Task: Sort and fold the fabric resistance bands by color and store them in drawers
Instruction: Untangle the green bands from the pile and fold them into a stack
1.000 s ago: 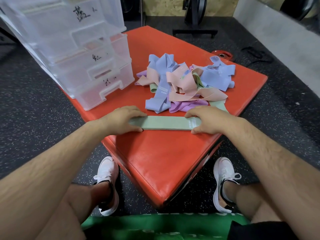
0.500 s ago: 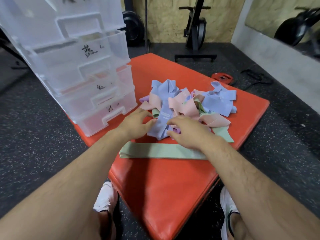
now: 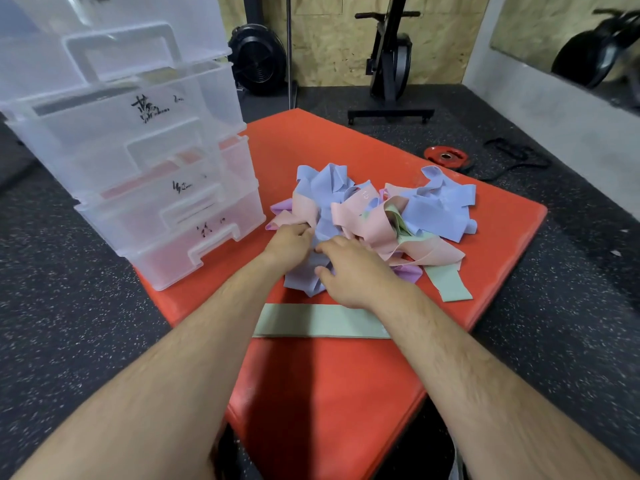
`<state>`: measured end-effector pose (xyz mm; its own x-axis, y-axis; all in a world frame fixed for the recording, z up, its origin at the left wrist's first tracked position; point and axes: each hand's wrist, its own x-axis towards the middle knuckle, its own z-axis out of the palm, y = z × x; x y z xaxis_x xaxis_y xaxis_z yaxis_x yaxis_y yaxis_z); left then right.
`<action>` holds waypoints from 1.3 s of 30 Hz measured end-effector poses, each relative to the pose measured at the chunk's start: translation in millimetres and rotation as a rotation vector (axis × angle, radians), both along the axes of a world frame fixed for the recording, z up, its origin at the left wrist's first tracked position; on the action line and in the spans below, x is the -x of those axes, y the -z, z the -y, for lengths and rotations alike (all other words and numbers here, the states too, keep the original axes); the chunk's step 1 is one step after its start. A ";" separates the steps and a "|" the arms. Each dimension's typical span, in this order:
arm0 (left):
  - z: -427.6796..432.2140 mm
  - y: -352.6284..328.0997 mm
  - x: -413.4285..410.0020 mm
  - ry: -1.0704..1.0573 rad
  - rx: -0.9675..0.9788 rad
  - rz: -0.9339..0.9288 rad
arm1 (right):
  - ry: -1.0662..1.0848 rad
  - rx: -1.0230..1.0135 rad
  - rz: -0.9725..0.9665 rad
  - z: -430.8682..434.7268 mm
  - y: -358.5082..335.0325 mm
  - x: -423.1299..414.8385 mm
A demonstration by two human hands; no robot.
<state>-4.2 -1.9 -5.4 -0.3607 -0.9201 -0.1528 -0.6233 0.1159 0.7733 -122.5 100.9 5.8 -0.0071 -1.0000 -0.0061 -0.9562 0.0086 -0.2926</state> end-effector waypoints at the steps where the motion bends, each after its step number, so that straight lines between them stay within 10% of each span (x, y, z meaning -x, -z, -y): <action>1: -2.4 -4.7 -0.3 -0.009 -0.002 -0.038 | 0.003 -0.008 -0.004 -1.8 -2.0 1.1; 11: -22.2 -49.0 -12.7 -0.064 0.136 -0.313 | 0.021 0.057 -0.102 -13.2 -13.5 12.0; 27: -50.8 -94.8 -26.0 -0.083 0.341 -0.737 | 0.026 0.357 0.458 -1.0 -40.6 -1.6; 36: -71.0 -93.6 -28.9 -0.100 0.294 -0.711 | 0.385 0.347 1.631 -13.1 -68.1 -1.2; 39: -82.5 -93.7 -25.2 -0.073 0.266 -0.675 | 0.539 0.519 1.656 -17.5 -68.0 6.8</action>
<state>21.0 80.5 88.3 -0.2334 -0.9206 0.3130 -0.0336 0.3293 0.9436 -129.3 118.4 73.7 -0.6059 -0.7929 -0.0654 0.3692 -0.2075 -0.9059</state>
